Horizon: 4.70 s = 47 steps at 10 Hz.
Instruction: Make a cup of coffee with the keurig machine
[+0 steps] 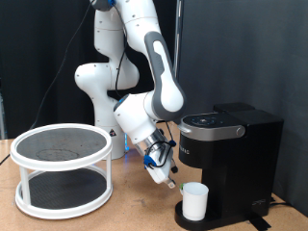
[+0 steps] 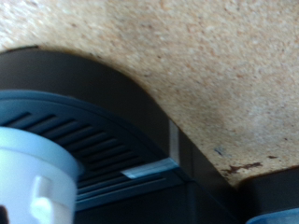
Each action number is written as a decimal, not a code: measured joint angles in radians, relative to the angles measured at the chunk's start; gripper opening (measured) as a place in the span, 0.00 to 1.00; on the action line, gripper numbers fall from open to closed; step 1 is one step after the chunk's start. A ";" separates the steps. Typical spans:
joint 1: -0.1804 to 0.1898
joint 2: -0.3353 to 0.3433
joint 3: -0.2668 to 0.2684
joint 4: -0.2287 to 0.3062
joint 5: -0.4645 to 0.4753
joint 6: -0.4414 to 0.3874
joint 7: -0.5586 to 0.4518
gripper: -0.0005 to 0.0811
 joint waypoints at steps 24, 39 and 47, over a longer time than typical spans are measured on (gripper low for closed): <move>0.003 0.031 0.057 0.085 -0.050 0.002 0.101 0.91; -0.041 -0.117 0.050 -0.082 -0.139 -0.117 0.112 0.91; -0.041 -0.424 0.046 -0.193 -0.096 -0.313 0.106 0.91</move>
